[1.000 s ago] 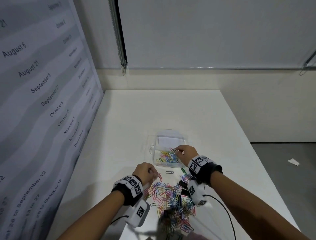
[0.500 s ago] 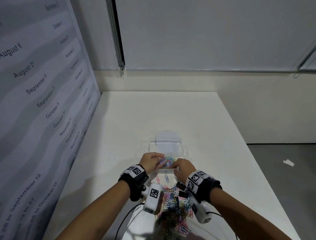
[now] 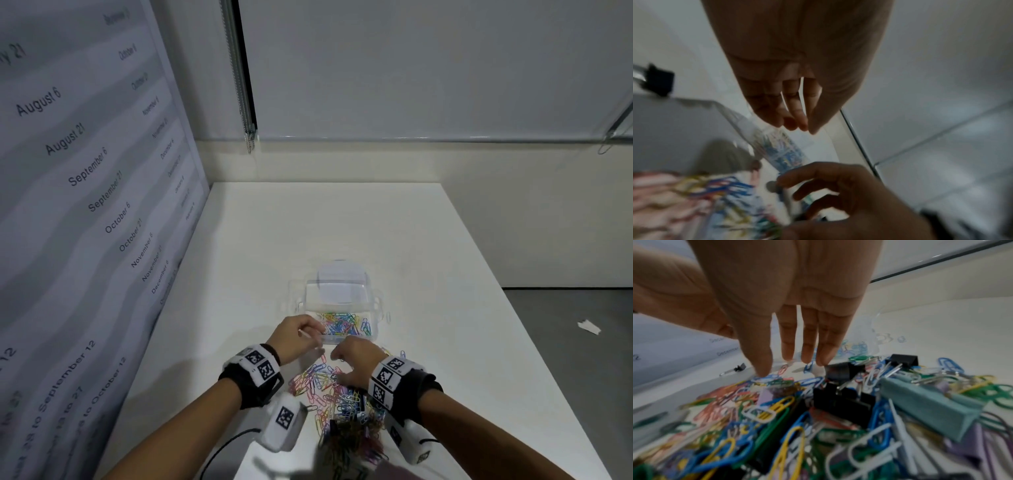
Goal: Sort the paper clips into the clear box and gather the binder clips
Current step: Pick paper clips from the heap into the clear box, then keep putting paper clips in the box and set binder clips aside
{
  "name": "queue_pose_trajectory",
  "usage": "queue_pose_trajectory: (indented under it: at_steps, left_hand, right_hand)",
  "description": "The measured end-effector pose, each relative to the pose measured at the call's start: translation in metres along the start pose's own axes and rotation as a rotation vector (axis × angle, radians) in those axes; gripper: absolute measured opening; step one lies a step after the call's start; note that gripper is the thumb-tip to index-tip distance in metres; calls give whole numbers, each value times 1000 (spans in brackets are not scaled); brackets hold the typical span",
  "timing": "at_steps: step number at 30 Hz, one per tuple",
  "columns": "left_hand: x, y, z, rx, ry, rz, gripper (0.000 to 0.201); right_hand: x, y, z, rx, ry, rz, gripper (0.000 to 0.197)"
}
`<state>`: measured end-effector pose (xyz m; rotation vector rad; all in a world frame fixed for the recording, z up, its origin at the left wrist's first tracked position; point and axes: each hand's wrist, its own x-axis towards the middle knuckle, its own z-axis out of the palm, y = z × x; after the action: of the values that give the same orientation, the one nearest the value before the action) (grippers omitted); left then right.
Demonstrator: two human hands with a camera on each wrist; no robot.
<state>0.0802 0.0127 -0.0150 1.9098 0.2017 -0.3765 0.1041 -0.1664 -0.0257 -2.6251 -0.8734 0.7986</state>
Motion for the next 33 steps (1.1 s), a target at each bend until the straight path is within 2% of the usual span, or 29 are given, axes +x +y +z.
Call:
queue_pose_trajectory:
  at_steps: [1, 2, 4, 6, 8, 12, 15, 19, 26, 33]
  left_hand:
    - [-4, -4, -2, 118, -42, -3, 19]
    - [-9, -9, -3, 257, -93, -20, 23]
    - [-20, -19, -2, 557, -184, -73, 55]
    - [-30, -28, 1, 747, -247, -108, 81]
    - [-35, -38, 5, 791, -275, -87, 91]
    - [-35, -47, 15, 739, -194, -21, 73]
    - [-32, -44, 21, 672, -135, -11, 49]
    - [-25, -38, 27, 696, -108, 41, 25]
    - [-18, -32, 27, 605, -54, 38, 11]
    - [-12, -28, 18, 446, -10, -39, 17]
  right_hand:
    - [1, -1, 3, -32, -36, 2, 55]
    - [1, -3, 5, -58, -56, -3, 64]
    - [1, -6, 12, -83, -64, -6, 74]
    - [1, -11, 17, -70, -55, 6, 71]
    - [1, -16, 18, -34, -57, 18, 57]
    - [1, -22, 15, -9, -57, 25, 23]
    - [1, -19, 9, 34, -32, 41, 21]
    - [-2, -9, 1, 162, 103, 42, 27]
    - [-2, 10, -23, 259, 261, 126, 24]
    - [14, 10, -44, 416, 419, 217, 22]
